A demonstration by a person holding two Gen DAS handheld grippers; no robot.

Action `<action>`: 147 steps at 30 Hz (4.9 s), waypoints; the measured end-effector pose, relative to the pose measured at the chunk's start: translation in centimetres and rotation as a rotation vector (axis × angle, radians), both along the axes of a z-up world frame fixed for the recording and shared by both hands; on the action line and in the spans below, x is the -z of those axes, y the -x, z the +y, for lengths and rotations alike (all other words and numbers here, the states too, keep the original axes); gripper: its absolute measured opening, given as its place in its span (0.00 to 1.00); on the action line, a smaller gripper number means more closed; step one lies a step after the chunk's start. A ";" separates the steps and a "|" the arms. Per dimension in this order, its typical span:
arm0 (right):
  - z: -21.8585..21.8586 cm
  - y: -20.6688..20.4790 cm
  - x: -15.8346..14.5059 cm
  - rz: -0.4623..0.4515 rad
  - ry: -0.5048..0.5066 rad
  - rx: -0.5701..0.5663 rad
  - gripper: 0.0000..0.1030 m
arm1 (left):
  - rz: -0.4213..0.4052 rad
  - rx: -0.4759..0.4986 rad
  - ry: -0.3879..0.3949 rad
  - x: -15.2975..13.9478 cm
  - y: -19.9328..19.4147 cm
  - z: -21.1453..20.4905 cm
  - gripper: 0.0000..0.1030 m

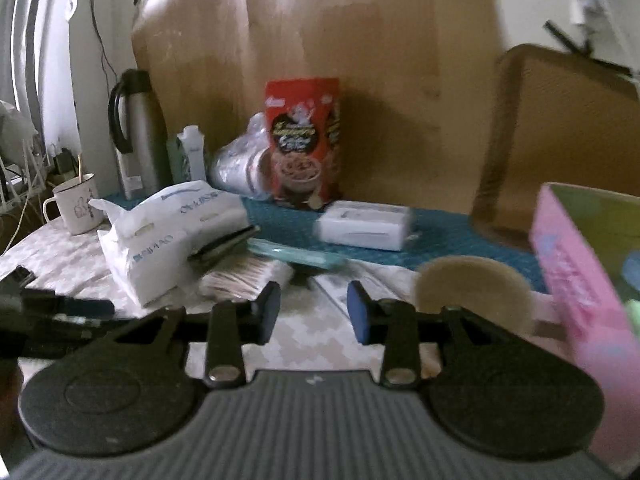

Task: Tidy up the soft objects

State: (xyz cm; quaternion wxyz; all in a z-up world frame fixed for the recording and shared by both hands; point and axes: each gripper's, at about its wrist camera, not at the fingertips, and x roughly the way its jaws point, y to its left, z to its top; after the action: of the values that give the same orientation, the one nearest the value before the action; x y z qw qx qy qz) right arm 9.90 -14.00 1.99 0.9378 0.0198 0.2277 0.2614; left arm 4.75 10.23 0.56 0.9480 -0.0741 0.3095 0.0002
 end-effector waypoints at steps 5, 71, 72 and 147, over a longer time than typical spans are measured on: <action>4.5 -1.8 -0.8 0.012 0.058 -0.055 0.39 | -0.021 0.014 0.073 0.1 0.5 0.7 0.56; -9.2 9.9 -0.4 -0.189 0.059 0.213 0.46 | -0.058 0.647 0.136 -9.7 -5.1 -24.7 0.44; -10.2 9.5 -0.6 -0.194 0.064 0.240 0.46 | -0.054 0.660 0.143 -9.8 -5.9 -25.9 0.44; -1.2 11.2 1.0 -0.011 -0.174 0.489 1.00 | -0.027 0.068 -0.121 0.0 0.8 -6.1 1.00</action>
State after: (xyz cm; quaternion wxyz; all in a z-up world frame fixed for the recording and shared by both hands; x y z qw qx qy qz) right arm -1.28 -15.25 1.03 0.9691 0.1536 0.1877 0.0456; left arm 3.93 4.18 0.61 0.9543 -0.0062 0.2983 -0.0143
